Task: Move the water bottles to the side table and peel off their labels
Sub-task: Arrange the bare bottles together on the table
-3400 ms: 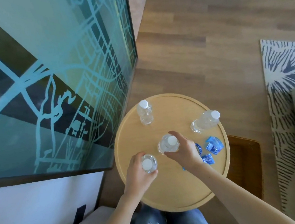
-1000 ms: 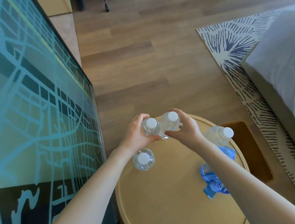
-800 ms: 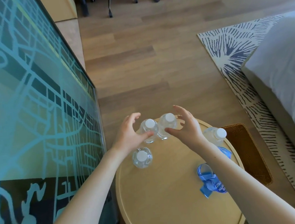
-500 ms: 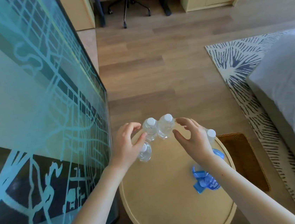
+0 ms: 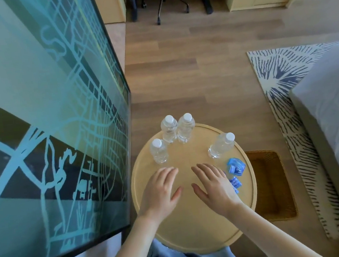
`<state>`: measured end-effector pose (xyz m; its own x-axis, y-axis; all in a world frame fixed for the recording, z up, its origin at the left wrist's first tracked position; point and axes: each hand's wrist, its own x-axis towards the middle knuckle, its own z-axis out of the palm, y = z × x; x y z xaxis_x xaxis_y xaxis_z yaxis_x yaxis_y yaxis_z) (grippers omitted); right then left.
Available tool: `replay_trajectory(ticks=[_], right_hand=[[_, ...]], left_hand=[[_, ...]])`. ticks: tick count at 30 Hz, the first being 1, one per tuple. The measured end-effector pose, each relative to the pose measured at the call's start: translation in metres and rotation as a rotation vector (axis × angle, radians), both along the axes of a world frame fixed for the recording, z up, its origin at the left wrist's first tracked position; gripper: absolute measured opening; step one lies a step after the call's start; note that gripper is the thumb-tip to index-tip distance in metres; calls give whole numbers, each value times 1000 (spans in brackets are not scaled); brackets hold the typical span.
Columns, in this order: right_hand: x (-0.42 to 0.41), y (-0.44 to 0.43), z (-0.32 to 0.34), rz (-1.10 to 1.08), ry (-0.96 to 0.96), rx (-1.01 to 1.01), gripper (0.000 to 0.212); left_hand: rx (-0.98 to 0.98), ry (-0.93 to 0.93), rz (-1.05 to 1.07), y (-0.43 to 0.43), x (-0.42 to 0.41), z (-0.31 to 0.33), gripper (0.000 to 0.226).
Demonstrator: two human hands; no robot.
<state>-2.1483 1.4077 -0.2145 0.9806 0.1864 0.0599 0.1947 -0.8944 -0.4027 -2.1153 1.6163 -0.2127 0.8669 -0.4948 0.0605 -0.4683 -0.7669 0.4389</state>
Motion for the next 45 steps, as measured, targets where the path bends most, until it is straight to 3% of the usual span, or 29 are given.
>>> replay_trajectory(ticks=[3,6,12,17,25,31,38,42,45], right_hand=[[-20,-4,-8,-38,113,-34,55],[-32,-9,-10,-69,175,-41,57],[-32,-17,0,-126,163,6,56],[-17,-33,12,-204,149,73,56],[26,-62,30,-359,125,157,64],[59,-80,21,-489,130,237,79],[86,-98,-13,-660,260,405,103],[93,-102,-31,-705,324,461,101],[99,-101,-40,-737,355,468,87]], left_hand=[[164,171,15,3,-23,-24,71],[234,230,5,6,-38,-36,78],[133,195,37,-2,-29,-21,75],[-3,47,56,-14,-5,3,63],[-78,16,167,-15,46,22,68],[-111,77,279,-13,76,15,86],[-237,304,460,-10,103,-12,111],[-243,400,482,-8,111,-27,107],[-245,397,479,-6,113,-36,91]])
